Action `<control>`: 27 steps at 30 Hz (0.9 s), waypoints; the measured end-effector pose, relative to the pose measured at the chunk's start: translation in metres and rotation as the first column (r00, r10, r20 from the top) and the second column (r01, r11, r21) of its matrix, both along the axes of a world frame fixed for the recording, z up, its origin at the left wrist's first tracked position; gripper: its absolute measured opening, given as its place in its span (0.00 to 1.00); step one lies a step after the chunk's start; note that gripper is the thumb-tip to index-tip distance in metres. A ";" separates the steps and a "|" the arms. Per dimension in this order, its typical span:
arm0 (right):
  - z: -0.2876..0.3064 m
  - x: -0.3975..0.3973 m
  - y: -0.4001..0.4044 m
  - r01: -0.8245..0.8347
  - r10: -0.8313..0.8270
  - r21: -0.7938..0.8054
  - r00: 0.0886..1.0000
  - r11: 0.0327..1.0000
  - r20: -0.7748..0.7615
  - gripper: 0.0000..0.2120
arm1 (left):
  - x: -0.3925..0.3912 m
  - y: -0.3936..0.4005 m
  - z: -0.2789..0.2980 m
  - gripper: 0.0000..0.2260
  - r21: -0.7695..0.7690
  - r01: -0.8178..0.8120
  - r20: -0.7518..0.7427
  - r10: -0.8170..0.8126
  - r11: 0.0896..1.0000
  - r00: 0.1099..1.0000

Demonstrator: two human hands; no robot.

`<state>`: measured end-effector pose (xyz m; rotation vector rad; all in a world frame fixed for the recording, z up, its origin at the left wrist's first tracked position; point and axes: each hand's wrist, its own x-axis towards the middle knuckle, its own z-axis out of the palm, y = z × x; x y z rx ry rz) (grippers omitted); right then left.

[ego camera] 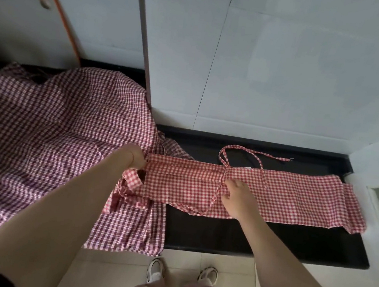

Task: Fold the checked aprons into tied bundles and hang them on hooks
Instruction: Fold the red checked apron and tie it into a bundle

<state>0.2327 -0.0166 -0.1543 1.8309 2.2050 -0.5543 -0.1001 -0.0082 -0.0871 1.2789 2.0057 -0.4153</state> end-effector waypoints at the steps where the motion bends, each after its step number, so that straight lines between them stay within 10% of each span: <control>1: 0.002 -0.001 0.002 0.004 -0.004 0.004 1.000 1.000 0.006 0.24 | -0.005 0.005 0.001 0.11 0.005 0.022 -0.032 -0.022 1.000 0.999; 8: 0.018 -0.034 0.016 -0.062 0.045 0.093 0.983 0.994 0.176 0.20 | -0.001 0.017 0.013 0.11 -0.011 0.114 -0.063 -0.114 0.993 0.991; 13: 0.015 -0.074 0.011 -0.092 0.116 0.226 0.988 0.970 -0.097 0.16 | 0.002 0.016 0.005 0.09 0.039 0.052 -0.086 -0.049 0.998 0.995; 27: 0.010 -0.109 0.022 -0.118 0.109 -0.192 0.993 0.974 -0.055 0.33 | -0.005 0.020 0.010 0.12 0.050 0.147 -0.366 -0.119 0.988 0.923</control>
